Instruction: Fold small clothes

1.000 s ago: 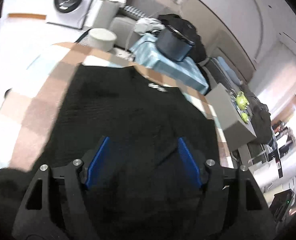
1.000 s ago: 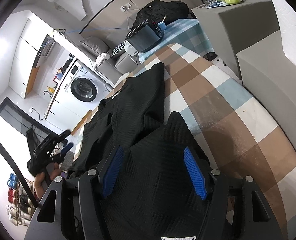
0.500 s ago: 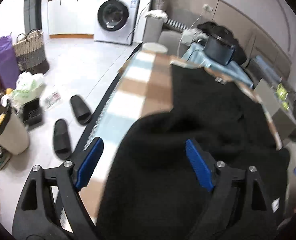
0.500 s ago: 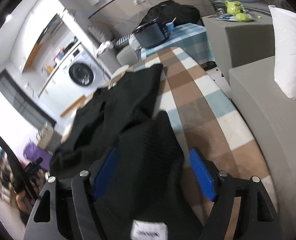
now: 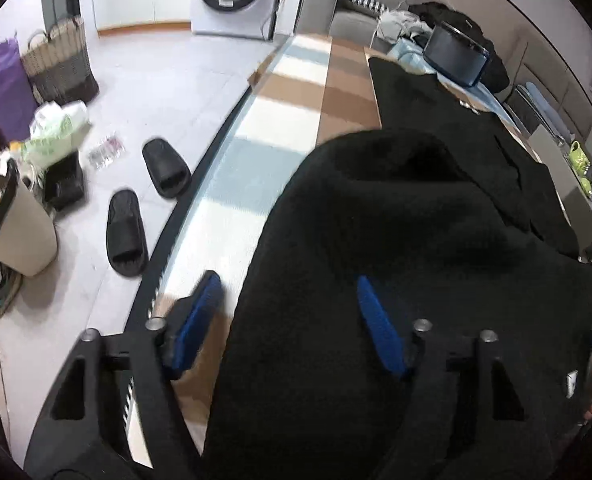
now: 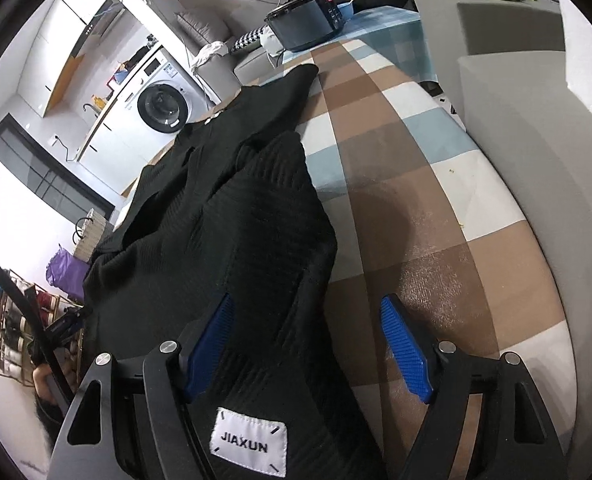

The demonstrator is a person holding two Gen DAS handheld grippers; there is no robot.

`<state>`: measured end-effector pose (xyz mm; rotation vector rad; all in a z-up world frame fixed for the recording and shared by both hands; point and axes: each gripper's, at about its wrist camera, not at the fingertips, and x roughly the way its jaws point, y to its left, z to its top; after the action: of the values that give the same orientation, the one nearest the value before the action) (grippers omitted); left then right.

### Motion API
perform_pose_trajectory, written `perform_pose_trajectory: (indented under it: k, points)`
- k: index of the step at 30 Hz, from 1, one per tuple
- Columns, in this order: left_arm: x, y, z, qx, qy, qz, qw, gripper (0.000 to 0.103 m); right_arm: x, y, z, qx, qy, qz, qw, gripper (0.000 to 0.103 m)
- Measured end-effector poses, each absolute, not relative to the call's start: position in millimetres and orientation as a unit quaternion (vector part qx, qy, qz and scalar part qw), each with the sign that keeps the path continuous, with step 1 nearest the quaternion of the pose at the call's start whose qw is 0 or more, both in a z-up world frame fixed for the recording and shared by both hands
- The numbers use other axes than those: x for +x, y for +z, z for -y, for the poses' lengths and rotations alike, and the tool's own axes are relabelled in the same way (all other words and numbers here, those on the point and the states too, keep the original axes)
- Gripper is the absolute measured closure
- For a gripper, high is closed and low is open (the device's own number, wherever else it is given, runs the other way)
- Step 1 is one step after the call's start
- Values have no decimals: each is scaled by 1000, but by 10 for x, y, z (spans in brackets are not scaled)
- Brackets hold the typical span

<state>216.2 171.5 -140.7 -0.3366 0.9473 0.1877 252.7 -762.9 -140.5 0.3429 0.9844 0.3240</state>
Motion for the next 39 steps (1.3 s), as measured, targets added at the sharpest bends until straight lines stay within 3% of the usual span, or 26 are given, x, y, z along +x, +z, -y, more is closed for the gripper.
perform_pose_trajectory:
  k: [3, 4, 6, 8, 9, 22, 32, 39]
  points:
    - [2286, -1396, -1673, -166, 76, -450, 874, 98, 2574, -1400, 7611, 157, 163, -466, 855, 27]
    - [2286, -1380, -1667, -169, 73, -444, 877, 98, 2588, -1393, 7596, 153, 167, -463, 857, 31]
    - [2252, -1301, -1649, -166, 77, -427, 886, 99, 2622, -1384, 7543, 151, 186, -458, 856, 54]
    - [2149, -1187, -1631, -165, 76, -404, 897, 99, 2650, -1369, 7493, 151, 205, -455, 853, 93]
    - [2082, -1121, -1632, -168, 75, -393, 901, 99, 2622, -1342, 7477, 150, 215, -447, 855, 96]
    - [1230, -607, -1606, -210, 41, -315, 925, 100, 1801, -736, 8007, 218, 280, -270, 895, 99]
    - [1989, -654, -1833, -231, 37, -341, 910, 99, 2435, -475, 7731, 187, 229, -290, 910, 99]
    - [2744, -996, -1861, -233, 48, -387, 891, 99, 3201, -839, 7595, 210, 131, -358, 901, 98]
